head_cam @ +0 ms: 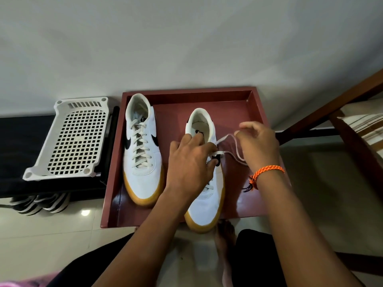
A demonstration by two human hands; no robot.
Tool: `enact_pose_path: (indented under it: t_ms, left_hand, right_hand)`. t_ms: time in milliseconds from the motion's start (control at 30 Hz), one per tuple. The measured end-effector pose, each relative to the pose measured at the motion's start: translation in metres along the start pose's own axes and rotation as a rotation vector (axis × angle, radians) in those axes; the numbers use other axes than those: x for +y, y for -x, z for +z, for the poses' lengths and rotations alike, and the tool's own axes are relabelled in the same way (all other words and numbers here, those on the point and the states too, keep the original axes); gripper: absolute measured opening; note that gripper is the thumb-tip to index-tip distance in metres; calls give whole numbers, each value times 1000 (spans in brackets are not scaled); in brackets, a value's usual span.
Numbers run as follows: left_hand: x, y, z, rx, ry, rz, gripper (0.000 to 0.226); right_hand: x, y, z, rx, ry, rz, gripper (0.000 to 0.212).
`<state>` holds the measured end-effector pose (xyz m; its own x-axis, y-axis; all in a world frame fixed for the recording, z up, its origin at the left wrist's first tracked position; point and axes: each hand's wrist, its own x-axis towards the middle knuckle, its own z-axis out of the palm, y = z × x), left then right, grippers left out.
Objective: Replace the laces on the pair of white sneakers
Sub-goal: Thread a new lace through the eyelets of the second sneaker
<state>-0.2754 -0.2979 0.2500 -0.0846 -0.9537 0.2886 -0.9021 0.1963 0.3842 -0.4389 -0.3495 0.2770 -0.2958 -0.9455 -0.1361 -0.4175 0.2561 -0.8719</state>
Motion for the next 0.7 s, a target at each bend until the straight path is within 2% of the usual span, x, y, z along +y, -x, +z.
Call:
enact_pose_path:
  t_ms: [100,167,233,333,433,533,633,700]
  left_hand:
    - [-1,-3,-4,41,119,-63,7]
    - [-7,-6,-7,87,298,-153,5]
    - [-13,-8,-14,122,519,-258,10]
    - [-24,-6,-24,114,802,-345,13]
    - [-32,1,-36,75,1039,-388,12]
    - [-46,7,-43,67,1139,-433,13]
    - [-57,6,-49,101,1188,-482,17]
    - [-61,3,-54,118,1257,-533,19]
  right_hand:
    - [-1,3,2,63,141,-124,24]
    - [-3,3,0,42,115,-192,22]
    - [-5,3,1,-92,14,-231,26]
    - [-6,10,12,-351,3,-313,27]
    - [-4,19,24,-519,-24,-329,14]
    - [-2,21,27,-549,32,-355,9]
    - [-3,16,16,-710,13,-297,10]
    - [-2,9,2,-817,86,-253,13]
